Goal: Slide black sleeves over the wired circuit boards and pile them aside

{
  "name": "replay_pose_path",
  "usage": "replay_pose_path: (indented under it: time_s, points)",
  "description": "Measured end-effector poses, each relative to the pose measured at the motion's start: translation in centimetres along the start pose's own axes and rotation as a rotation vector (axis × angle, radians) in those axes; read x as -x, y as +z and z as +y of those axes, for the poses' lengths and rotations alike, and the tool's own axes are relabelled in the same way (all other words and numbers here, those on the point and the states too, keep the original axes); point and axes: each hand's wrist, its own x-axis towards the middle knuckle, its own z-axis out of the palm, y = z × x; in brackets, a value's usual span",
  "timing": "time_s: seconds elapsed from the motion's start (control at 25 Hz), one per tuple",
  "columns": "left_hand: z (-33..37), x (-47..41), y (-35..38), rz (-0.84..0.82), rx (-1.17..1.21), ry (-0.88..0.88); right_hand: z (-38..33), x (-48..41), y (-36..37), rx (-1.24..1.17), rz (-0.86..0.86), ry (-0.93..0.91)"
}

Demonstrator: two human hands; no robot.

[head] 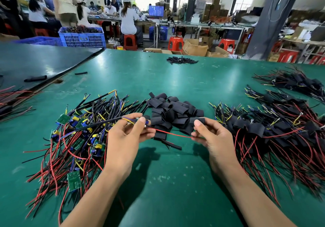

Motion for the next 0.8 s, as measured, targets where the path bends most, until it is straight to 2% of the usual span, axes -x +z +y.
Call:
replay_pose_path:
  time_s: [0.36,0.8]
  points:
    - [0.37,-0.38,-0.27,0.102,0.06,0.017,0.16,-0.06,-0.14,-0.003,0.037,0.025]
    - [0.6,-0.43,-0.31,0.082,0.081,-0.01,-0.5,0.37,0.45,-0.153,-0.02,0.159]
